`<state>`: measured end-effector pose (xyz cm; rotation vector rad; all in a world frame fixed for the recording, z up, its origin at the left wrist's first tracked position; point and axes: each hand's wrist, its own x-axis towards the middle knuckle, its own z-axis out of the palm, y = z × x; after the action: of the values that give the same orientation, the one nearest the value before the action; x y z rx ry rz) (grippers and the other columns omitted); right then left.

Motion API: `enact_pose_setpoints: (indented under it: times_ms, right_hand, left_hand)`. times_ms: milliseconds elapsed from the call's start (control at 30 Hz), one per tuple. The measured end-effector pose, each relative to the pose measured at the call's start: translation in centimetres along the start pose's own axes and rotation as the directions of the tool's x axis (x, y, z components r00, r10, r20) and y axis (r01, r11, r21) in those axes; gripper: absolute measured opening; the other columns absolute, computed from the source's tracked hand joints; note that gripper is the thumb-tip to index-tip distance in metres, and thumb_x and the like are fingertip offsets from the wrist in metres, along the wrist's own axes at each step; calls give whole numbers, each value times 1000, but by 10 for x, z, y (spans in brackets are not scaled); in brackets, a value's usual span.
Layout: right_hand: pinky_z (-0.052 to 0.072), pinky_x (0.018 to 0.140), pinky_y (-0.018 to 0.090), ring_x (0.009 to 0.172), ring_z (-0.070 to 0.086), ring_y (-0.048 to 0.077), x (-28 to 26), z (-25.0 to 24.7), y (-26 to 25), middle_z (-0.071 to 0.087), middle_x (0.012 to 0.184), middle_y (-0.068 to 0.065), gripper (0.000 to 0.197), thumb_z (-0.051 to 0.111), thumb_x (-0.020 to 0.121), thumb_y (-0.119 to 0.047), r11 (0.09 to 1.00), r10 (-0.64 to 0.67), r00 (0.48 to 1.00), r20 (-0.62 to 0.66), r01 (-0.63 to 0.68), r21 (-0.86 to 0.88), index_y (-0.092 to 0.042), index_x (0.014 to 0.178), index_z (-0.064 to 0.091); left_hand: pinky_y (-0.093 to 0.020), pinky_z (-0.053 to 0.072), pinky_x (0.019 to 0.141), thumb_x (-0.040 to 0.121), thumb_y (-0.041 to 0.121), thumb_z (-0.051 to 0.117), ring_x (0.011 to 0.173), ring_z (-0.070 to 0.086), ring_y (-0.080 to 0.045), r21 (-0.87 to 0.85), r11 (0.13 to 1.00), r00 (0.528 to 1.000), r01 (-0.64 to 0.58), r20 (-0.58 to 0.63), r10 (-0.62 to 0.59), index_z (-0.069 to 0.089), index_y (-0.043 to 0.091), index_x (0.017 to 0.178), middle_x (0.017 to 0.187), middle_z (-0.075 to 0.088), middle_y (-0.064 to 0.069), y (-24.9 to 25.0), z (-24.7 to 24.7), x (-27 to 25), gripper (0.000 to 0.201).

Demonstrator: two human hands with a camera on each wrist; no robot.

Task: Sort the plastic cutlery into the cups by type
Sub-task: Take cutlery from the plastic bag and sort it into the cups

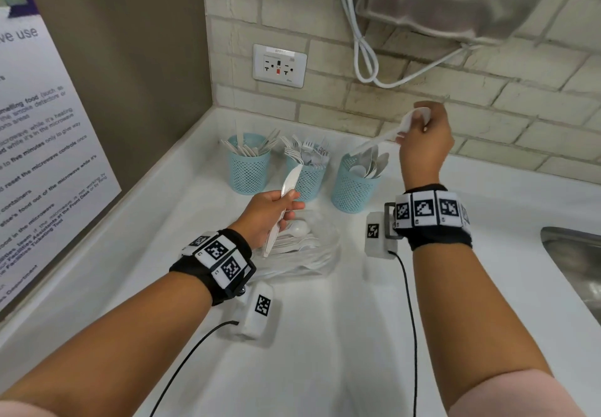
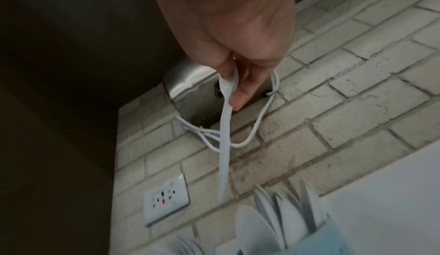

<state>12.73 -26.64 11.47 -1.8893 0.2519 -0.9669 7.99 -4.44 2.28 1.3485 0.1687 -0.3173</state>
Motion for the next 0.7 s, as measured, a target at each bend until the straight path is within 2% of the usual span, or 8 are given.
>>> enact_pose_setpoints:
  times_ms: [67,167,300,400,500,600,667,700]
  right_hand:
    - [53,69,40,76,61,31,1,3,5,59,78,5,23,38,97,-13,991,-93,996,1,93,-97,-10,106,59]
    - [37,63,26,77,55,26,-11,16,20,64,89,16,27,36,98,-14,940,-130,976,175,178,-293,-12,110,60]
    - [40,77,34,101,49,34,-22,31,40,64,96,21,30,34,100,-20,849,-68,947,315,221,-481,-14,111,62]
    - [34,85,35,114,41,33,-26,40,47,63,111,12,30,38,98,-20,758,-29,928,371,262,-597,-16,106,66]
    - [27,102,42,129,27,33,-28,45,52,46,138,7,33,38,97,-29,725,111,908,404,205,-658,-22,115,65]
    - [18,108,46,138,15,33,-25,44,48,25,152,6,36,35,98,-33,706,222,877,426,157,-691,-29,126,58]
    - [17,109,46,138,14,33,-25,43,42,20,155,7,36,37,98,-31,725,190,885,425,165,-669,-30,130,54]
    - [20,108,45,136,19,34,-27,43,38,23,153,8,36,41,97,-30,754,110,903,415,196,-627,-28,130,55]
  left_hand:
    - [-10,37,41,97,19,50,56,44,-5,1,1000,1000,14,11,-14,60,4,112,87,65,-3,-1,2,1,24]
    - [-10,35,41,98,25,47,55,41,-5,-2,999,998,50,29,-50,61,5,108,85,65,-2,-1,3,1,27]
    - [-12,35,42,101,25,40,54,41,-6,-25,994,991,111,77,-109,60,7,104,83,65,-3,3,-1,1,27]
    - [-13,35,42,99,13,36,56,44,-7,-65,989,987,136,97,-130,57,2,110,86,64,-6,5,-6,0,26]
    - [-13,36,43,98,8,33,59,44,-8,-89,987,984,134,127,-122,57,2,109,88,64,-8,5,-7,-1,27]
    - [-16,37,48,98,5,34,61,47,-8,-62,993,986,102,142,-92,57,3,105,90,65,-8,5,-7,-2,25]
    - [-17,40,52,99,4,36,62,52,-9,-44,997,988,71,139,-64,57,4,108,91,67,-7,2,-7,-1,23]
    - [-18,42,55,99,5,37,63,54,-8,-38,998,989,51,137,-45,57,4,109,91,68,-6,1,-7,-1,22]
